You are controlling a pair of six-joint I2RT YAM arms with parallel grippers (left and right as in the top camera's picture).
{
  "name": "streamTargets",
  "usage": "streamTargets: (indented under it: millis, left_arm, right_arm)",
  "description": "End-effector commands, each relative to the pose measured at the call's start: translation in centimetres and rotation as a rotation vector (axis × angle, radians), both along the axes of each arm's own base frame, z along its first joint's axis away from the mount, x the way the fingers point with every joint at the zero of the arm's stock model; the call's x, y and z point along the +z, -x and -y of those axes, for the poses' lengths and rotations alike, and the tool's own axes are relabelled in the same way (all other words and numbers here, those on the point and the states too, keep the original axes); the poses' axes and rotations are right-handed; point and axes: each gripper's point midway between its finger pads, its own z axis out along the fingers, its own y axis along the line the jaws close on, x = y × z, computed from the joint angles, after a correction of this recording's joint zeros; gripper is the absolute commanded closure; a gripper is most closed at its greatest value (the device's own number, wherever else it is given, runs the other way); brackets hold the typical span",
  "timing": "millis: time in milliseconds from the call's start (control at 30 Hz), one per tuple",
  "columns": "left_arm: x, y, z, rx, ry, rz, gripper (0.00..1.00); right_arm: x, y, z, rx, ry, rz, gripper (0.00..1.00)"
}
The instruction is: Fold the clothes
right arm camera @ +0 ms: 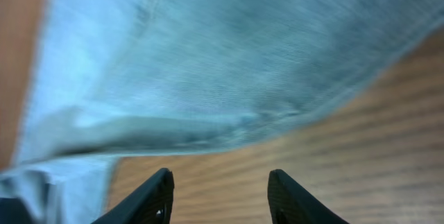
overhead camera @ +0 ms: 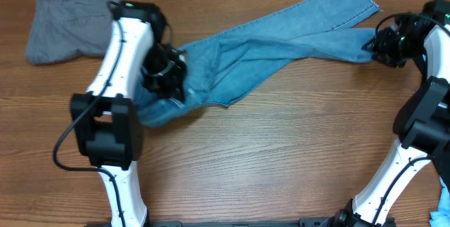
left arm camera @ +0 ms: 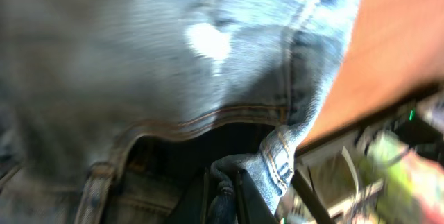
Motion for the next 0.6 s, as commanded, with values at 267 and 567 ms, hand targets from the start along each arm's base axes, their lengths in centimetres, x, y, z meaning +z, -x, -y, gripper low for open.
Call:
streamTargets:
  millis: [267,567]
  left_arm:
    - [-0.6,4.5,4.0,-0.215,-0.037,-0.048,0.84]
    - [4.6,-2.1,3.1,-0.038,0.088,0.170,0.46]
  right_arm:
    - [5.8,-2.6,-2.7,0.074,0.003,0.187,0.28]
    - [5.2,-3.6,-11.6,0.244,-0.017,0.176,0.25]
